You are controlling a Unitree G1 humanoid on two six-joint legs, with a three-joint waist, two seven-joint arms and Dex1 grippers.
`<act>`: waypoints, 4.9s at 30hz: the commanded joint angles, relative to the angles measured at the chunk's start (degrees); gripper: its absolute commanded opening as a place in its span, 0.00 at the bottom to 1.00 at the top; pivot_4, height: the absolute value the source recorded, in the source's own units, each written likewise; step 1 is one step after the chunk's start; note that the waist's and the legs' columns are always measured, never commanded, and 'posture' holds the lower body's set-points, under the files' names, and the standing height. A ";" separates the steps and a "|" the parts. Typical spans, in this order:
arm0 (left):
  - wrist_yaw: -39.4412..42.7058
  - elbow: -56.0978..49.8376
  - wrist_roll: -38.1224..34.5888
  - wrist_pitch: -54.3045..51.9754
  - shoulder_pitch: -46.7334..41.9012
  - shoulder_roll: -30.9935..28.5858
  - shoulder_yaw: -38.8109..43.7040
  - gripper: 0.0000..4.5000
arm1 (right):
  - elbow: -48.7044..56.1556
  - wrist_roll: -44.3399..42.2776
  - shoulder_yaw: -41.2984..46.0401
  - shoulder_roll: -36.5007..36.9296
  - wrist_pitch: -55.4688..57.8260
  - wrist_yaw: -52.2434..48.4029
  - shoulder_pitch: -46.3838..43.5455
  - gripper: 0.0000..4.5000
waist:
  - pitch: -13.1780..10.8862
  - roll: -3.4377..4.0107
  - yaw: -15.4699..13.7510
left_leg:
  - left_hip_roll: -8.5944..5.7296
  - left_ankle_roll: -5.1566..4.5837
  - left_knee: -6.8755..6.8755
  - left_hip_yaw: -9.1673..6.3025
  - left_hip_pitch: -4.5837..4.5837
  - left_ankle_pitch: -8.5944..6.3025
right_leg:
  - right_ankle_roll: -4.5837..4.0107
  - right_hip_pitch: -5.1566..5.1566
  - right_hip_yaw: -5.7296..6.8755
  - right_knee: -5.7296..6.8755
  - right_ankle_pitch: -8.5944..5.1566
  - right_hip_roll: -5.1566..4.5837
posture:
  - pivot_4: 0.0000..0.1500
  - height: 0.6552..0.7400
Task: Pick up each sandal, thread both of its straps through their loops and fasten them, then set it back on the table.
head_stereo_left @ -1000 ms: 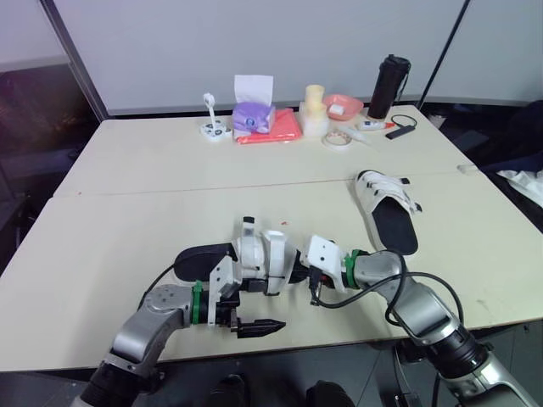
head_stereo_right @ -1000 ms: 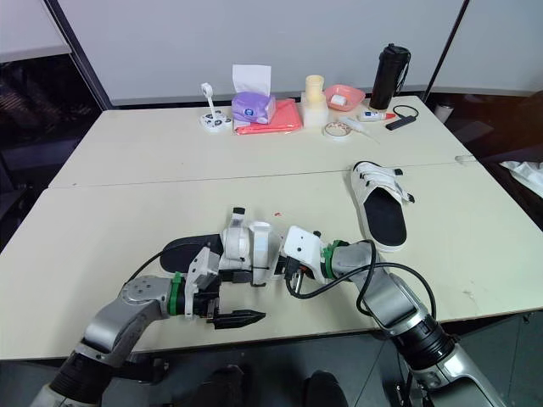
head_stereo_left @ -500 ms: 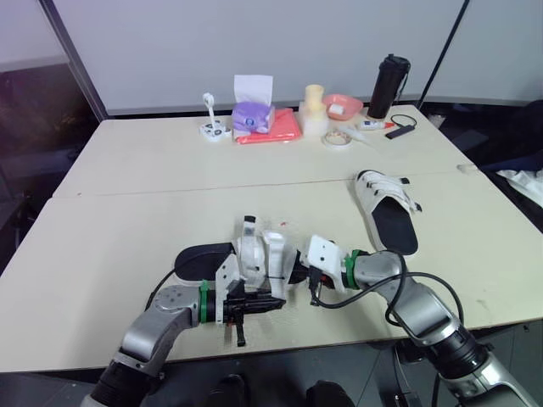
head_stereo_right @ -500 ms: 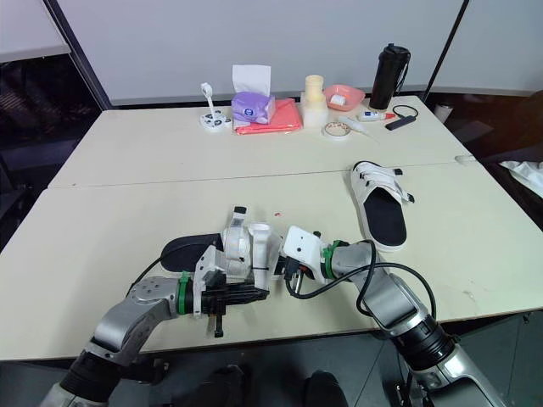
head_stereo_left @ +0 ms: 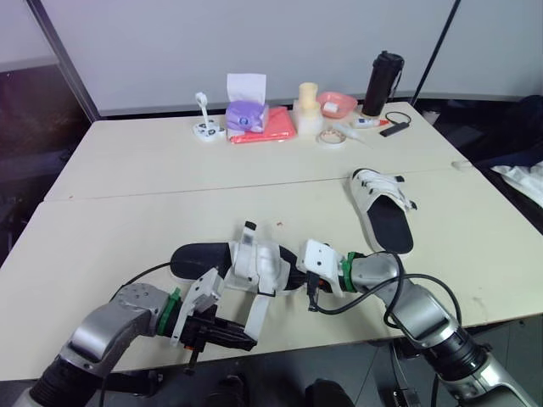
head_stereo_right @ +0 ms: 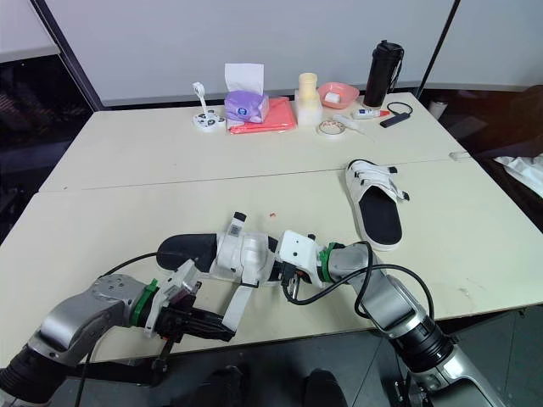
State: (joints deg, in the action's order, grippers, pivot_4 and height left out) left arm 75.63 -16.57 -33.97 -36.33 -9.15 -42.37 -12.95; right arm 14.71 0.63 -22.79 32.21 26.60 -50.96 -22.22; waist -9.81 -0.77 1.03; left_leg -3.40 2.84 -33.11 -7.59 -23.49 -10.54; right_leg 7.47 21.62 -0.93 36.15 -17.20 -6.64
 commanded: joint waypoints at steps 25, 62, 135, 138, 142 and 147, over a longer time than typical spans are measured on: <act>-9.21 28.34 -5.67 -4.38 -28.89 17.00 10.27 0.00 | -2.08 1.92 -1.46 1.29 2.24 1.66 2.22 0.00 | -0.10 -0.14 -0.53 | -0.15 0.04 -0.25 0.00 0.00 0.05 | 0.23 -0.17 0.07 0.06 0.13 0.08 | 1.00 1.00; -5.58 55.90 11.40 14.83 -43.88 25.21 8.84 1.00 | -2.39 2.38 -0.58 0.96 2.68 3.32 2.45 0.00 | -0.08 -0.16 -0.40 | -0.45 0.02 -0.70 -0.08 -0.02 0.03 | 0.48 -0.46 0.18 0.08 0.21 0.04 | 1.00 1.00; 12.07 78.09 18.47 19.77 -60.62 27.01 13.82 0.00 | -1.23 2.72 -0.32 1.28 3.29 4.75 3.65 0.00 | -0.41 -0.55 -0.28 | -0.62 0.01 -0.97 -0.16 -0.07 0.05 | 0.66 -0.24 0.17 0.84 0.11 -0.08 | 1.00 1.00; 9.39 79.89 19.70 22.38 -60.66 27.29 13.83 0.00 | -1.04 2.71 -0.27 1.34 3.41 4.77 3.86 0.00 | -0.41 -0.55 -0.30 | -0.62 0.01 -0.97 -0.16 -0.07 0.05 | 0.67 -0.24 0.18 0.84 0.11 -0.08 | 1.00 1.00; 7.30 81.74 21.55 25.16 -60.46 27.42 13.29 0.00 | -0.71 2.73 -0.22 1.47 3.62 4.81 4.18 0.00 | -0.41 -0.55 -0.30 | -0.63 0.01 -0.97 -0.16 -0.07 0.05 | 0.67 -0.24 0.18 0.84 0.11 -0.08 | 1.00 1.00; 3.79 83.72 24.81 29.33 -59.73 27.89 12.12 0.00 | -0.37 2.77 -0.19 1.56 3.84 4.88 4.41 0.00 | -0.42 -0.56 -0.31 | -0.64 0.01 -0.97 -0.16 -0.07 0.05 | 0.67 -0.25 0.19 0.84 0.11 -0.09 | 1.00 1.00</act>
State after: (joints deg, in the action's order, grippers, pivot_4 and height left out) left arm 81.00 67.55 -10.00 -9.12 -67.30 -14.42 -1.08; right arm 16.15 2.10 -21.43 32.60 27.90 -45.43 -19.86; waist -10.23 -1.33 0.72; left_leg -4.04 2.84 -34.08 -7.75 -23.56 -10.49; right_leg 8.14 21.37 -0.74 36.99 -17.09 -6.73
